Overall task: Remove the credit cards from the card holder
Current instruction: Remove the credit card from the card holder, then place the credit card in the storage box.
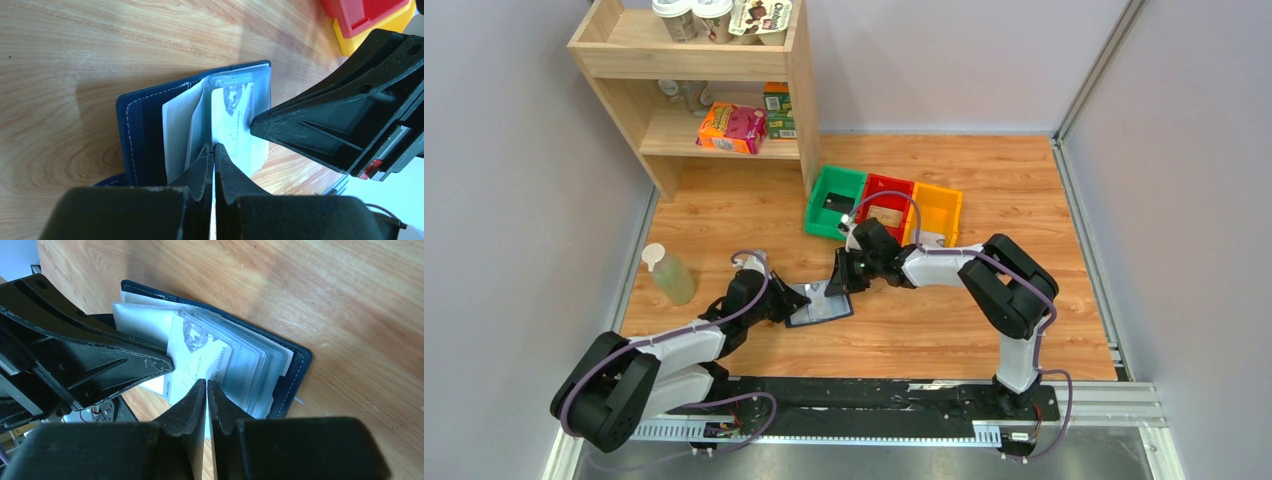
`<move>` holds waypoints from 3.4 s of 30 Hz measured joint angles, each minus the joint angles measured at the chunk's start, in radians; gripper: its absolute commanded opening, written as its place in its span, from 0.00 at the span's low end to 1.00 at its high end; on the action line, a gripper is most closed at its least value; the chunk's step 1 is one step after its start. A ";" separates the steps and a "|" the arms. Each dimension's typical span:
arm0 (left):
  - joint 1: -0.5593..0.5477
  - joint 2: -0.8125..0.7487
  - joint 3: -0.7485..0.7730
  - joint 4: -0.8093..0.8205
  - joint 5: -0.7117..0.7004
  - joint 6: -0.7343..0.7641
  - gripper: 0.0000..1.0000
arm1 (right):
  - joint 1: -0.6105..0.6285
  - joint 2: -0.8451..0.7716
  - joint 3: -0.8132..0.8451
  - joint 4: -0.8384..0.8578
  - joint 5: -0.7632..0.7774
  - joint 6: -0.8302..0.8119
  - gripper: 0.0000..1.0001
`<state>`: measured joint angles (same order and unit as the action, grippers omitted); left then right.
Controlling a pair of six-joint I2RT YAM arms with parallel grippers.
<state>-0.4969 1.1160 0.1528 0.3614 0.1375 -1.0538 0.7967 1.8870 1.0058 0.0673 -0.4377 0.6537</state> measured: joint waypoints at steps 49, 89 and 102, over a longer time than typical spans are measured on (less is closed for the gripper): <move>0.023 -0.081 -0.077 0.074 -0.018 -0.015 0.00 | -0.023 0.004 -0.042 0.071 -0.018 0.026 0.09; 0.037 -0.293 0.597 -0.612 0.286 0.725 0.00 | -0.076 -0.611 0.143 -0.482 0.032 -0.537 0.82; 0.037 -0.107 0.813 -0.681 0.791 1.018 0.00 | -0.076 -0.741 0.106 -0.473 -0.150 -0.721 0.69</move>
<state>-0.4603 1.0088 0.9661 -0.3195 0.9283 -0.0357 0.7204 1.1458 1.1114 -0.4057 -0.5877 -0.0677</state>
